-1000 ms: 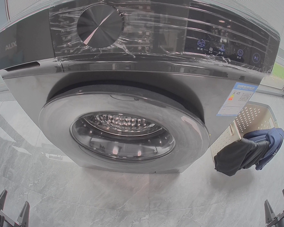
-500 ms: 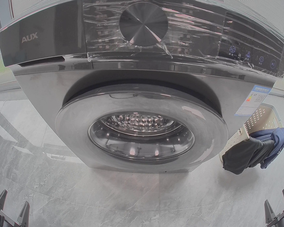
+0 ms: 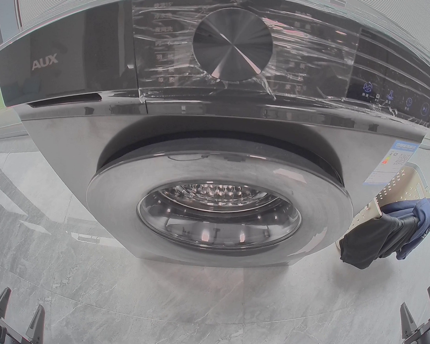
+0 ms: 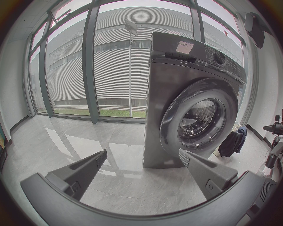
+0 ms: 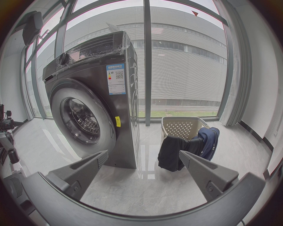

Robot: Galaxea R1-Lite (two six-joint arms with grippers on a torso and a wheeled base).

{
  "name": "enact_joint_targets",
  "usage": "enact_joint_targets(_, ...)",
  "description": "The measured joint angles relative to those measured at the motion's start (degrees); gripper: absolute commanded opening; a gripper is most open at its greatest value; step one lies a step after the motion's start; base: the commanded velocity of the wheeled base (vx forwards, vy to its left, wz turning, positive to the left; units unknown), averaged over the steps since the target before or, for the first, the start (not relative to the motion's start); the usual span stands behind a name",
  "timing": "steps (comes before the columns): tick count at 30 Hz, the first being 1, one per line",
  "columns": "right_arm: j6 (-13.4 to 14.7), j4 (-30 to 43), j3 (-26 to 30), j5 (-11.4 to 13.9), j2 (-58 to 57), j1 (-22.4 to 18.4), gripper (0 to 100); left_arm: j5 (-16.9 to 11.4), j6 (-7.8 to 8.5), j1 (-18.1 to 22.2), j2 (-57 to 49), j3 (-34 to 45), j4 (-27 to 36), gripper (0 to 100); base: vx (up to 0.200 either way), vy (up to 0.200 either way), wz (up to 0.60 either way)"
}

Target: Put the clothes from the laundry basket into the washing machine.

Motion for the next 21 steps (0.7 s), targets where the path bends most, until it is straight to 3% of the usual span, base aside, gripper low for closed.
enact_joint_targets(14,0.68,-1.26,-0.15,-0.16,0.01,-0.07,100,-0.02,0.0,0.0,0.0,0.0,0.0,100,0.0,0.0,0.0)
enact_joint_targets(21,4.16,-1.95,-7.06,0.33,3.62,0.62,100,0.0,-0.02,0.02,0.0,0.0,0.0,100,0.0,0.0,0.0)
